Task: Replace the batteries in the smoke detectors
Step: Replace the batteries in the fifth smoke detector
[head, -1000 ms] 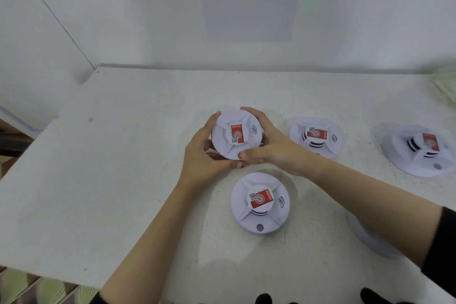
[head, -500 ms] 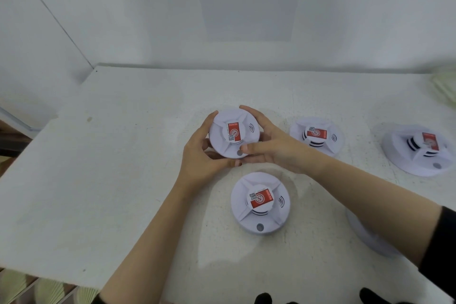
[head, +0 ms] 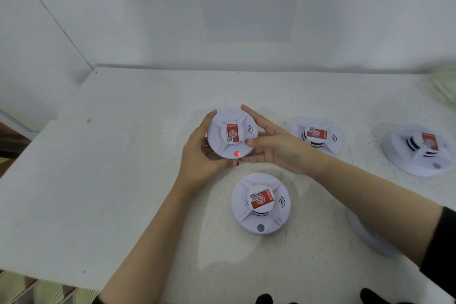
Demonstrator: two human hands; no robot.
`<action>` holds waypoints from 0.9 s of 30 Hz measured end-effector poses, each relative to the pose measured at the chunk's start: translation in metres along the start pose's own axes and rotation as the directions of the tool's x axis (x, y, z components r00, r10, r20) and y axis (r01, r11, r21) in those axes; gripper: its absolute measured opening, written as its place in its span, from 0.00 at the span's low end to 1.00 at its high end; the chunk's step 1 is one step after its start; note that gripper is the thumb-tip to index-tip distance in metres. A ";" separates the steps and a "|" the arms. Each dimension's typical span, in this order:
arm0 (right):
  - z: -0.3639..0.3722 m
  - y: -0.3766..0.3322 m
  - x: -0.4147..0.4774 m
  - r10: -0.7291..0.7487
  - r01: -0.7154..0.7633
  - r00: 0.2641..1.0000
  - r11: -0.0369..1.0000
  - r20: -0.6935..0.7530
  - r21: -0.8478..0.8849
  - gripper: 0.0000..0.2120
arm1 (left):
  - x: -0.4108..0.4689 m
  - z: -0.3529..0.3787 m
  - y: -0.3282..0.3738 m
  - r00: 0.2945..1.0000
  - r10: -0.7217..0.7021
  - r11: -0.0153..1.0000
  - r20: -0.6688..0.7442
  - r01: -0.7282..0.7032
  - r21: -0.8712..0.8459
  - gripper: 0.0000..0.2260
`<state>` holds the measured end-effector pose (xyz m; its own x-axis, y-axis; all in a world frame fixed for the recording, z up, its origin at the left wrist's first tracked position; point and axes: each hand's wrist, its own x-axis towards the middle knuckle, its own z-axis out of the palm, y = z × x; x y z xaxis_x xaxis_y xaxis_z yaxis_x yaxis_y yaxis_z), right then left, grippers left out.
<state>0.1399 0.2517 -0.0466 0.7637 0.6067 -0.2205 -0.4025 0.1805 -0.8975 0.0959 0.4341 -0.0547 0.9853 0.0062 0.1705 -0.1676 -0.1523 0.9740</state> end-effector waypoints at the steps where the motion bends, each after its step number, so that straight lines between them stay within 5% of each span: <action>1: 0.000 0.000 0.000 0.000 0.000 1.000 1.000 0.002 0.003 0.33 | 0.000 0.000 0.000 1.000 0.000 1.000 -0.001 0.000 0.000 0.36; 27: 0.001 0.000 -0.002 -0.012 0.012 1.000 0.999 0.003 -0.036 0.33 | 0.002 -0.002 -0.005 1.000 -0.011 1.000 0.004 0.011 0.028 0.39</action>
<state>0.1373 0.2513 -0.0455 0.7666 0.6072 -0.2088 -0.3750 0.1593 -0.9132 0.0984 0.4366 -0.0588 0.9872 0.0038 0.1592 -0.1559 -0.1795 0.9713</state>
